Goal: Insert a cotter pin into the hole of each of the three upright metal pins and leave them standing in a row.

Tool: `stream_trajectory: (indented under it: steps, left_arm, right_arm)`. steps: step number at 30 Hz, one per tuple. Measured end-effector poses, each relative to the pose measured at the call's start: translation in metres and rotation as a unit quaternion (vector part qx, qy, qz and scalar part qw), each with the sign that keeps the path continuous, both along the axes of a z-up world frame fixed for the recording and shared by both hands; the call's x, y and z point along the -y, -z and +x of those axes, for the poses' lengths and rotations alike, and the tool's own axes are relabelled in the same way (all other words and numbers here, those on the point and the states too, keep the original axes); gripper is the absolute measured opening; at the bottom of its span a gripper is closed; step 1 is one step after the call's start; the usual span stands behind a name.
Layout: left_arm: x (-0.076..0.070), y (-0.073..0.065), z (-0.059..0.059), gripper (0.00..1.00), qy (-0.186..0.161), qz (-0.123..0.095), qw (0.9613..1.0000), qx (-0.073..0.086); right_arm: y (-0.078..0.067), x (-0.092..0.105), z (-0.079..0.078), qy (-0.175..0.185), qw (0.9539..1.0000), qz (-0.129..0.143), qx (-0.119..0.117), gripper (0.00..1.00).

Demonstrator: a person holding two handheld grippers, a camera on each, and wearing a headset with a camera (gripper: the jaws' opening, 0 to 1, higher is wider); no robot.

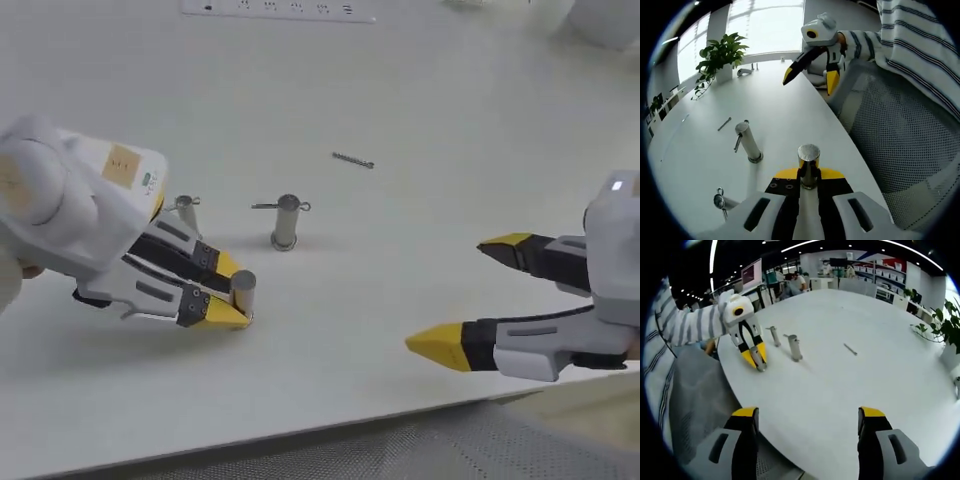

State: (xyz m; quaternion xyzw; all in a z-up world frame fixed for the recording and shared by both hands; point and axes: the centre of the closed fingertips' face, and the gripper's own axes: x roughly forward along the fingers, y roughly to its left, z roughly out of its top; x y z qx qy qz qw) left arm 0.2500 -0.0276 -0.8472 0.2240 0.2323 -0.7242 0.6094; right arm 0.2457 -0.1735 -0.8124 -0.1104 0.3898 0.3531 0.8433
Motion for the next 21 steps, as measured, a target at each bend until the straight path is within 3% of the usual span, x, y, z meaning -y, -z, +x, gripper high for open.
stream_trajectory:
  steps: [4, 7, 12, 21]
  left_arm:
    - [0.0021, -0.0010, 0.0016, 0.11, 0.000, -0.010, 1.0000, 0.000]
    - [0.0032, -0.0011, 0.0034, 0.11, 0.004, -0.012, 0.9998, 0.014]
    - [0.0037, -0.0010, 0.0034, 0.11, 0.007, -0.019, 0.9995, 0.024]
    - [0.0069, -0.0051, 0.0044, 0.12, -0.016, -0.033, 0.9993, 0.010]
  right_arm:
    - [0.0009, 0.0021, 0.0000, 0.001, 1.0000, -0.005, -0.005, 0.82]
    - [-0.0002, 0.0025, 0.0012, 0.004, 1.0000, -0.004, -0.005, 0.82]
    - [-0.0011, 0.0014, 0.0028, 0.004, 1.0000, -0.006, -0.004, 0.82]
    - [-0.0014, -0.0043, 0.0041, -0.008, 0.9999, -0.006, -0.003, 0.82]
